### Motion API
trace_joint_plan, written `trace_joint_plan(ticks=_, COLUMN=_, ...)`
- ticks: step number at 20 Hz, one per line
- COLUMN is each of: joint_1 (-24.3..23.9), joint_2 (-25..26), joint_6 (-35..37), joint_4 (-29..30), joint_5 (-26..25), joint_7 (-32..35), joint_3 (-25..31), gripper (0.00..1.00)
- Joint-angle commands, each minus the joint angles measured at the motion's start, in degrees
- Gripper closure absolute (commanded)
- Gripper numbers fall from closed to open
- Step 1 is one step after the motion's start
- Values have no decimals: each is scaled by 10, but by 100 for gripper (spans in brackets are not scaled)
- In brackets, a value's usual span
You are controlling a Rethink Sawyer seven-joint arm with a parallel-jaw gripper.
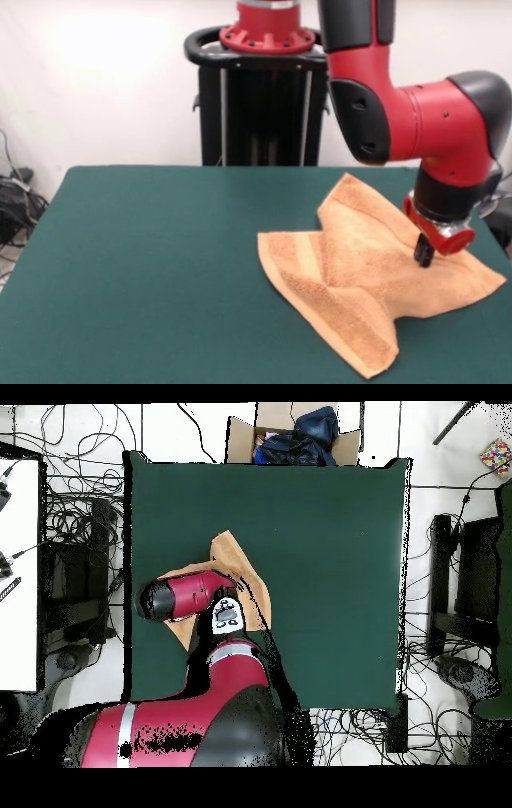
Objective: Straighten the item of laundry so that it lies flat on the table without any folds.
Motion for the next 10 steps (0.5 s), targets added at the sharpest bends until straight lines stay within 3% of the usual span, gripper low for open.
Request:
trace_joint_plan(ticks=1, joint_1=26, joint_2=29, joint_6=-19, joint_4=43, joint_5=39, joint_7=10, joint_3=73, gripper=100)
trace_joint_plan(ticks=10, joint_1=27, joint_2=16, joint_6=-14, joint_4=66, joint_5=64, joint_7=17, joint_3=89, gripper=100)
